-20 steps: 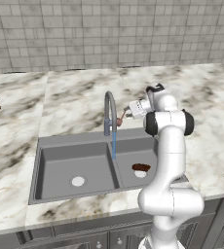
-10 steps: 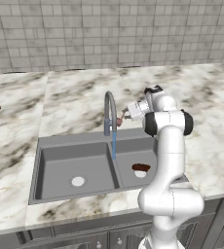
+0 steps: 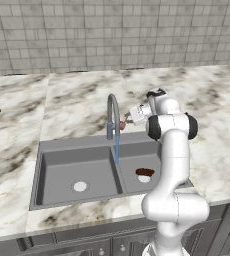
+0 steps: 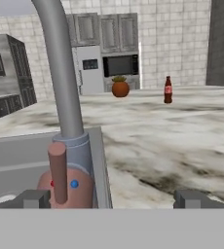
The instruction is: Turn on the sink faucet. Then move the sweet potato from the counter to the sink. Turn off the sink. Move the vegetable from the sink to the pot next to the stove. Finally move the pot to the front right burner.
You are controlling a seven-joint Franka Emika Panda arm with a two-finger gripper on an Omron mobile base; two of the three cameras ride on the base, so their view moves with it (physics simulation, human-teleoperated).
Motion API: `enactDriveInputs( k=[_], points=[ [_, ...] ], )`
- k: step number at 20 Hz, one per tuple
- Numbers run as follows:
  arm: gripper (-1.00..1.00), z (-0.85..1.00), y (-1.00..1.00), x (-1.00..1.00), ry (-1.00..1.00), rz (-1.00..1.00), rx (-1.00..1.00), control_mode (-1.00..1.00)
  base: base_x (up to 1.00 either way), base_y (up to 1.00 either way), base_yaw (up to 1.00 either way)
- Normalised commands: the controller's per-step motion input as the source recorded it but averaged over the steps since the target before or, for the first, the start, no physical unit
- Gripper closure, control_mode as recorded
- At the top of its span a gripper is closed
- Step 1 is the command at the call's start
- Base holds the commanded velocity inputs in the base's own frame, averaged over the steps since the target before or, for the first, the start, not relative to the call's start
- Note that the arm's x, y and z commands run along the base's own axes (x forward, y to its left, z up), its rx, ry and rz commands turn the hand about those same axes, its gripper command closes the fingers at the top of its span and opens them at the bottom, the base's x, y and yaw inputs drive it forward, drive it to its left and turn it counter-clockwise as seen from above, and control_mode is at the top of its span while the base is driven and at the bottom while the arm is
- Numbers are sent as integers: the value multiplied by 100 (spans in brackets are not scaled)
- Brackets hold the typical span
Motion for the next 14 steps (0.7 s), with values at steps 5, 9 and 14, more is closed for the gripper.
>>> enactDriveInputs(
  k=[5, 9, 14],
  points=[
    [-100, -1, 10, 0, 0, 0, 0, -100, 0, 0, 0],
    [-100, 0, 13, 0, 0, 0, 0, -100, 0, 0, 0],
    [-100, 0, 14, 0, 0, 0, 0, -100, 0, 0, 0]
  ],
)
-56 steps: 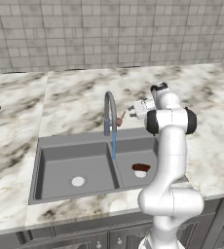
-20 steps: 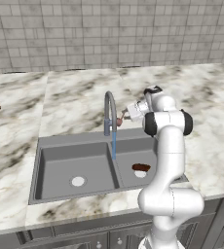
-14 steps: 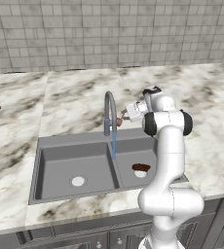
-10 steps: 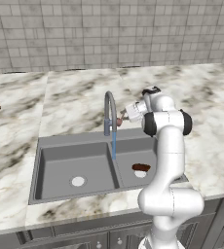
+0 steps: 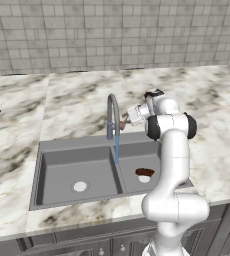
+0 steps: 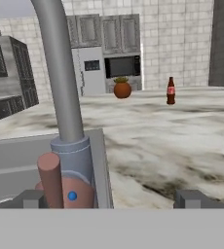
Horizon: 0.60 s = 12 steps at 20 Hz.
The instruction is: Turn on the sink faucet. Then move the sweet potato from the counter to the sink. Turn off the sink. Move the vegetable from the sink to the pot next to the stove. Finally move the pot to the front right burner.
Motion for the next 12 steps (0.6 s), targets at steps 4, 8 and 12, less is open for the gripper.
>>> enactDriveInputs(
  k=[4, 8, 12],
  points=[
    [-100, 0, 17, 0, 0, 0, 0, -100, 0, 0, 0],
    [-100, 0, 21, 0, 0, 0, 0, -100, 0, 0, 0],
    [-100, 0, 29, 0, 1, 0, 0, -100, 0, 0, 0]
  ],
)
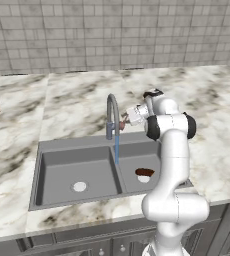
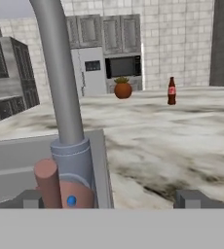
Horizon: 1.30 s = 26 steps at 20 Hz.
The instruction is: Turn on the sink faucet. Then move the sweet potato from the counter to the sink. Turn off the sink. Move the vegetable from the sink to the pot next to the stove. Finally move the pot to the front right burner.
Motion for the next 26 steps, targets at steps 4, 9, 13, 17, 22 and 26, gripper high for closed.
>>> enactDriveInputs(
  k=[4, 9, 13, 17, 22, 26],
  points=[
    [-100, 4, 39, 0, 4, 0, 0, -100, 0, 0, 0],
    [-100, 4, 52, 0, 5, 0, 0, -100, 0, 0, 0],
    [-100, 0, 52, 0, 4, 0, 0, -100, 0, 0, 0],
    [-100, 1, 52, 0, 3, 0, 0, -100, 0, 0, 0],
    [-100, 1, 53, 0, 3, 0, 0, -100, 0, 0, 0],
    [-100, 0, 38, 0, 1, 0, 0, -100, 0, 0, 0]
  ],
)
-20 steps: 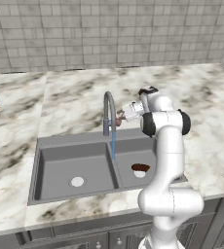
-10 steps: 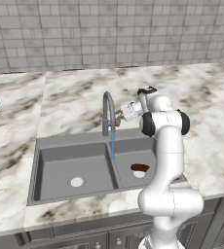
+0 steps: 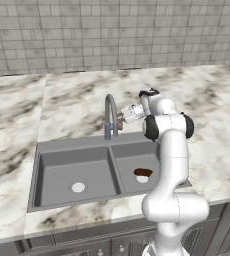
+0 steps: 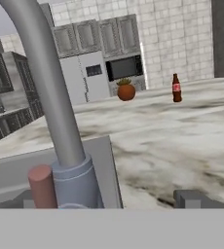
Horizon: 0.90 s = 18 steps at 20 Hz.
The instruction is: Turn on the sink faucet. Then move the sweet potato from the counter to the sink. Turn off the sink. Move the vegetable from the sink to the pot next to the stove. Finally move the pot to the front right burner.
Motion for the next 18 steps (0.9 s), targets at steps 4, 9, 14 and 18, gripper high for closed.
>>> enactDriveInputs(
  k=[4, 9, 14, 18],
  points=[
    [-100, -9, -3, 0, -2, 0, 0, -100, 0, 0, 0],
    [-100, -24, -34, 0, -3, 0, 2, -100, 0, 0, 0],
    [-100, -22, -47, 0, -5, 0, 4, -100, 0, 0, 0],
    [-100, -3, -45, -16, -7, 0, 2, -100, 0, 0, 0]
  ],
)
